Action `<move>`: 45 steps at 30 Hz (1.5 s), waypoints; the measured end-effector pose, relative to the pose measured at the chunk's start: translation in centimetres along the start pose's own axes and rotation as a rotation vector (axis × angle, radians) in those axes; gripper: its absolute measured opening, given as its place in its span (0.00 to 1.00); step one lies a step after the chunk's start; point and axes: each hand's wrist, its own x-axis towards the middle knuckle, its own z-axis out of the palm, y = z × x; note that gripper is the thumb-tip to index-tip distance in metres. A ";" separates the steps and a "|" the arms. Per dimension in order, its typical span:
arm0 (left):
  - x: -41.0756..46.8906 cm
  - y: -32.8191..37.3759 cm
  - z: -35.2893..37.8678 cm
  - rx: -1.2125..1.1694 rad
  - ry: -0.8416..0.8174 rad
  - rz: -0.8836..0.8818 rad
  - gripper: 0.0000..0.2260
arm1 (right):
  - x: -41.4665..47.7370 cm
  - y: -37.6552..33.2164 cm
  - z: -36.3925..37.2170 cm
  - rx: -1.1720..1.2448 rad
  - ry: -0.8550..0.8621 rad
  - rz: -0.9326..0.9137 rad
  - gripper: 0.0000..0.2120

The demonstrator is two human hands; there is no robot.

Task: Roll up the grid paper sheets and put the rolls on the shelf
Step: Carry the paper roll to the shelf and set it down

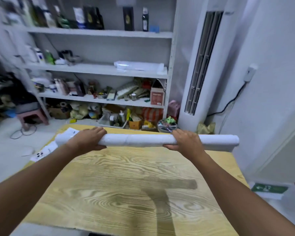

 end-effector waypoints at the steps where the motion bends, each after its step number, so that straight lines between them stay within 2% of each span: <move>1: -0.5 -0.2 -1.0 0.037 0.045 0.001 0.19 | 0.5 -0.4 -0.6 0.004 0.018 0.000 0.23; 9: -7.8 -4.3 -5.6 0.176 0.165 -0.078 0.24 | 5.5 -5.7 -3.5 0.074 0.085 -0.092 0.23; 17: -14.3 -8.7 -8.7 0.143 0.170 -0.294 0.18 | 11.4 -12.6 -4.9 0.165 0.067 -0.147 0.24; 26: -21.4 -20.0 -10.5 0.102 0.230 -0.482 0.18 | 20.6 -24.9 -4.5 0.210 0.059 -0.163 0.26; 34: -25.9 -31.6 -9.5 0.112 0.288 -0.491 0.17 | 27.1 -36.0 -1.7 0.209 0.040 -0.110 0.25; 38: -26.5 -35.5 -8.6 0.143 0.269 -0.465 0.18 | 28.7 -39.2 0.2 0.279 -0.008 -0.051 0.25; 45: -25.9 -43.3 -6.2 0.105 0.281 -0.485 0.19 | 34.2 -44.0 3.6 0.266 -0.063 -0.033 0.24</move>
